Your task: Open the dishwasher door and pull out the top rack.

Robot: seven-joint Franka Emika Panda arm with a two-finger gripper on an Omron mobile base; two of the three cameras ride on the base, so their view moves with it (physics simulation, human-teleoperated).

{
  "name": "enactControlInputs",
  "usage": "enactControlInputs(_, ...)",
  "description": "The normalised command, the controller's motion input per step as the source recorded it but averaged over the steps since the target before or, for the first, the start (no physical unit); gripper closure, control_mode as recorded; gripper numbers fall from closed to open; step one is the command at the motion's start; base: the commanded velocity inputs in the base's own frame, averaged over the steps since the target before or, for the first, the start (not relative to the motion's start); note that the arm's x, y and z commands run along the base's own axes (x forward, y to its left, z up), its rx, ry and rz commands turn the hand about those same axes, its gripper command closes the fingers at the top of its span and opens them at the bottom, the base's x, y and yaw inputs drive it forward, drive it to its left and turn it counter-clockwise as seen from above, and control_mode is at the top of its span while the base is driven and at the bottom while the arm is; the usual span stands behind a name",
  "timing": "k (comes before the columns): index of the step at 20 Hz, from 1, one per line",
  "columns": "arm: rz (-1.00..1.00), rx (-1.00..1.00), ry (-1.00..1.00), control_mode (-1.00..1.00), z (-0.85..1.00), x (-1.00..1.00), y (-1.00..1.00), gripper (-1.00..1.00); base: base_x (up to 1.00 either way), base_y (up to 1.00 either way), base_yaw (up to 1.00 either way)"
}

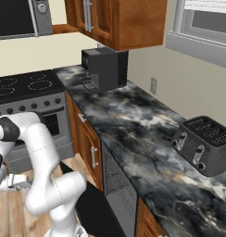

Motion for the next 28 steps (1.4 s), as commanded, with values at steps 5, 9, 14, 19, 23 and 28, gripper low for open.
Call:
enactControlInputs(5, 0.00, 0.35, 0.12, -1.00, 1.00, 0.00, -0.56, -1.00, 0.00, 0.00, 0.00)
enactControlInputs(9, 0.00, 0.30, 0.17, -1.00, 1.00, 0.00, -0.57, -1.00, 0.00, 0.00, 0.00)
enactControlInputs(14, 0.01, 0.19, 0.21, -1.00, 0.79, 0.00, -0.51, -1.00, 0.00, 0.00, 0.00)
enactControlInputs(19, 0.00, 0.06, 0.28, -1.00, 0.20, 0.05, -0.50, -1.00, 0.00, 0.00, 0.00)
enactControlInputs(23, 0.00, 0.00, 0.16, -1.00, 0.01, 0.21, -0.41, -1.00, 0.00, 0.00, 0.00)
enactControlInputs(28, 0.00, 0.00, 0.06, -1.00, 0.00, 0.33, -0.26, -1.00, 0.00, 0.00, 0.00)
